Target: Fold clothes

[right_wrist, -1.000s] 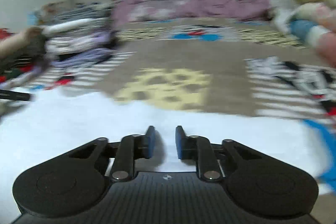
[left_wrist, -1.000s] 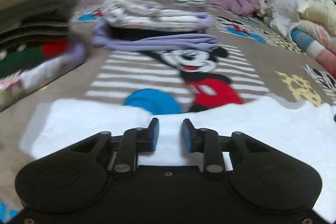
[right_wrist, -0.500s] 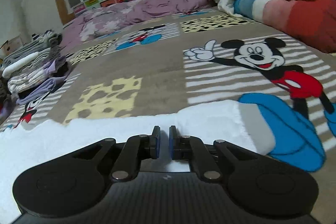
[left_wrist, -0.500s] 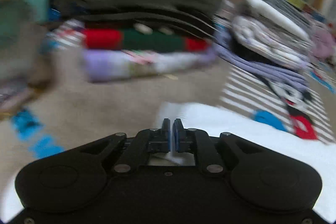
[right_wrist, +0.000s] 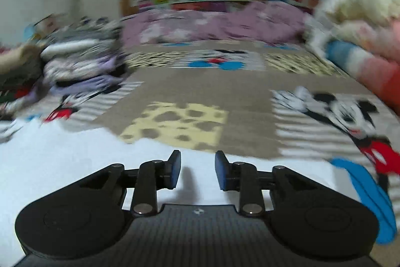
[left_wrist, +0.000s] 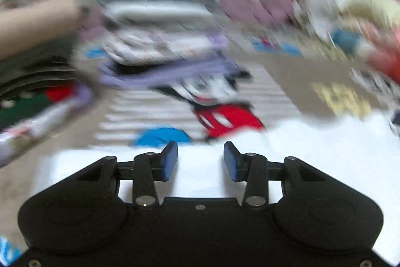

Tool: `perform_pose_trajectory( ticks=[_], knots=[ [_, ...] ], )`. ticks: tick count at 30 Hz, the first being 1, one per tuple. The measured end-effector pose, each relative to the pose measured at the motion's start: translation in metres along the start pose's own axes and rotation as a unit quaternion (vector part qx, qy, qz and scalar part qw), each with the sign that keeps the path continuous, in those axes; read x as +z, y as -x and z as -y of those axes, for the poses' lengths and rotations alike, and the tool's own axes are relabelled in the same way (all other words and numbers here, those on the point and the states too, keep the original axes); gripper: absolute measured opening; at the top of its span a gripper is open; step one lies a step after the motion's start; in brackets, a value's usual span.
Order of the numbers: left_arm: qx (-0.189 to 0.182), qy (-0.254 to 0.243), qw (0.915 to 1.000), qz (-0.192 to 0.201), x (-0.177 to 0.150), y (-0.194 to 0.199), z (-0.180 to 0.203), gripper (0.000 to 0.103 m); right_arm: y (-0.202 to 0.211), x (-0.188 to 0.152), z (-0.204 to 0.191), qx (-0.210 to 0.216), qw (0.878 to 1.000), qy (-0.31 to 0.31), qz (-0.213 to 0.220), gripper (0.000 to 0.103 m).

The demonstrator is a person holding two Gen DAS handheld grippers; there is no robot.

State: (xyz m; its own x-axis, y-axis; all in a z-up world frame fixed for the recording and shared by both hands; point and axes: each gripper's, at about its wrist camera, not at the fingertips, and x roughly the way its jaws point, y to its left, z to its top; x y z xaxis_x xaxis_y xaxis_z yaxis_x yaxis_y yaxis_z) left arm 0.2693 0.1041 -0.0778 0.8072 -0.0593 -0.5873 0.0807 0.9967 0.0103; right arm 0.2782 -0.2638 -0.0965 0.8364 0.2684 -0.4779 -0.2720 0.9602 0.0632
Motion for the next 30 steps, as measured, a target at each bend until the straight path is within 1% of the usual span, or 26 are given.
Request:
perform_pose_trajectory(
  ticks=[1, 2, 3, 4, 5, 6, 7, 9, 11, 13, 17, 19, 20, 21, 22, 23, 24, 26, 27, 30],
  knots=[
    [0.0, -0.003, 0.9996, -0.029, -0.004, -0.012, 0.002, 0.042, -0.005, -0.001, -0.006, -0.002, 1.0, 0.021, -0.017, 0.028],
    [0.004, -0.011, 0.9998, -0.014, -0.011, -0.015, 0.003, 0.045, -0.01, -0.002, -0.011, -0.004, 0.999, 0.041, -0.034, 0.028],
    [0.003, -0.007, 0.9999, -0.012, -0.012, -0.014, 0.002, 0.045, -0.016, -0.006, -0.01, -0.004, 0.997, 0.043, -0.06, 0.029],
    [0.003, -0.002, 0.9999, -0.012, -0.008, -0.011, 0.0, 0.045, -0.016, -0.006, -0.005, 0.003, 0.998, 0.028, -0.06, 0.028],
    [0.003, -0.003, 1.0, 0.001, -0.006, -0.005, 0.0, 0.044, -0.015, -0.006, 0.001, 0.008, 0.998, 0.012, -0.06, 0.028],
    [0.003, -0.003, 0.9999, 0.014, -0.003, 0.001, -0.001, 0.044, -0.012, -0.003, 0.004, 0.004, 0.998, 0.005, -0.057, 0.028],
    [-0.002, -0.004, 0.9998, 0.018, -0.004, 0.009, 0.001, 0.044, -0.009, -0.002, 0.006, -0.001, 0.999, 0.002, -0.049, 0.029],
    [-0.014, -0.005, 0.9995, 0.028, -0.004, 0.025, 0.004, 0.044, 0.003, 0.0, 0.009, 0.004, 0.999, -0.007, -0.035, 0.029],
    [-0.03, -0.014, 0.9987, 0.04, -0.007, 0.044, 0.014, 0.04, 0.018, 0.002, 0.005, 0.011, 1.0, -0.005, -0.017, 0.029],
    [-0.046, -0.022, 0.9978, 0.042, -0.01, 0.056, 0.022, 0.035, 0.036, 0.002, -0.007, 0.03, 1.0, 0.007, -0.004, 0.029],
    [-0.094, -0.044, 0.9938, 0.039, -0.026, 0.079, 0.049, 0.035, 0.071, -0.004, -0.046, 0.085, 0.995, 0.044, 0.008, 0.029],
    [-0.111, -0.044, 0.9926, 0.023, -0.039, 0.085, 0.058, 0.034, 0.08, -0.009, -0.065, 0.108, 0.992, 0.067, -0.002, 0.026],
    [-0.118, -0.044, 0.9919, 0.011, -0.047, 0.086, 0.062, 0.034, 0.081, -0.015, -0.071, 0.109, 0.991, 0.071, -0.015, 0.026],
    [-0.111, -0.049, 0.9925, -0.013, -0.055, 0.082, 0.065, 0.033, 0.081, -0.024, -0.073, 0.11, 0.991, 0.07, -0.032, 0.026],
    [-0.095, -0.06, 0.9932, -0.032, -0.064, 0.079, 0.069, 0.032, 0.08, -0.032, -0.075, 0.109, 0.99, 0.068, -0.05, 0.025],
    [-0.088, -0.069, 0.9932, -0.032, -0.073, 0.079, 0.071, 0.032, 0.078, -0.042, -0.072, 0.105, 0.99, 0.071, -0.068, 0.024],
    [-0.089, -0.064, 0.9936, -0.026, -0.075, 0.08, 0.07, 0.032, 0.078, -0.051, -0.07, 0.103, 0.989, 0.071, -0.085, 0.022],
    [-0.089, -0.048, 0.9944, -0.03, -0.074, 0.084, 0.068, 0.032, 0.085, -0.056, -0.058, 0.116, 0.989, 0.044, -0.079, 0.021],
    [-0.085, -0.043, 0.995, -0.028, -0.076, 0.087, 0.068, 0.032, 0.089, -0.059, -0.053, 0.118, 0.99, 0.03, -0.076, 0.018],
    [-0.074, -0.053, 0.9958, 0.005, -0.08, 0.114, 0.077, 0.031, 0.104, -0.066, -0.039, 0.124, 0.99, -0.012, -0.06, 0.018]
  ],
)
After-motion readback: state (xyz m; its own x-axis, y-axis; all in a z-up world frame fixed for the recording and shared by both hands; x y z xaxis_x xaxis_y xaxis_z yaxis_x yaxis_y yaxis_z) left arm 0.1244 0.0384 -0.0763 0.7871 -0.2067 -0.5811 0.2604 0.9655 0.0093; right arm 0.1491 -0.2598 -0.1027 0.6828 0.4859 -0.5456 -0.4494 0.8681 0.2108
